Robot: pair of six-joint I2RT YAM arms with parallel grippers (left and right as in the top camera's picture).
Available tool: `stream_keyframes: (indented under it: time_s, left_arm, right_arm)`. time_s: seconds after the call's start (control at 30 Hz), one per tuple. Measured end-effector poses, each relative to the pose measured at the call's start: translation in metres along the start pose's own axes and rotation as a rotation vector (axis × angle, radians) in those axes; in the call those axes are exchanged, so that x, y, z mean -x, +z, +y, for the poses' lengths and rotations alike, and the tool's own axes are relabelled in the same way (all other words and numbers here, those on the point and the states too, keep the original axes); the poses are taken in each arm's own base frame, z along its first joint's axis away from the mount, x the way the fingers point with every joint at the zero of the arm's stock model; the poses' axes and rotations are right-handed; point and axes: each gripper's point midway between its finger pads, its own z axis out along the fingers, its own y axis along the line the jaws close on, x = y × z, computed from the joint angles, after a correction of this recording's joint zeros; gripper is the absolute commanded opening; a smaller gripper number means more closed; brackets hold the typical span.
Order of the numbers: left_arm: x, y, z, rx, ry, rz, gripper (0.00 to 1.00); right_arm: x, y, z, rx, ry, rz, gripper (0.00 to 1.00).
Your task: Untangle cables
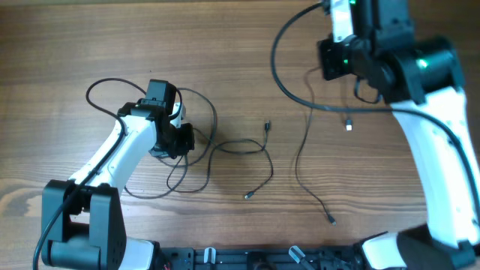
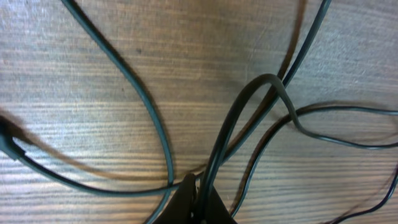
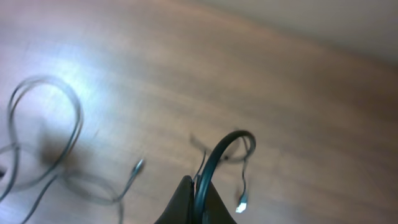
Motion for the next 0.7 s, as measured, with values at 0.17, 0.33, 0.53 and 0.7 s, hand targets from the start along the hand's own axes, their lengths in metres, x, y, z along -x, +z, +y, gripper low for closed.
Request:
stream_keyframes:
  time_s: [0.17, 0.33, 0.53, 0.7]
  left_arm:
    - [-0.002, 0.000, 0.001, 0.003, 0.003, 0.009, 0.17]
    - [-0.004, 0.000, 0.001, 0.005, 0.006, 0.015, 0.34]
    - [-0.005, 0.000, 0.001, 0.006, 0.001, 0.020, 0.68]
    - [-0.006, 0.000, 0.002, 0.006, 0.005, 0.023, 0.91]
  right_arm:
    - [-0.040, 0.043, 0.022, 0.113, -0.034, 0.235, 1.00]
    - [-0.086, 0.056, 0.029, 0.147, -0.021, 0.468, 1.00]
    - [-0.122, 0.068, 0.044, 0.215, 0.037, 0.659, 1.00]
    - [-0.131, 0.098, 0.051, 0.259, -0.004, 0.647, 1.00]
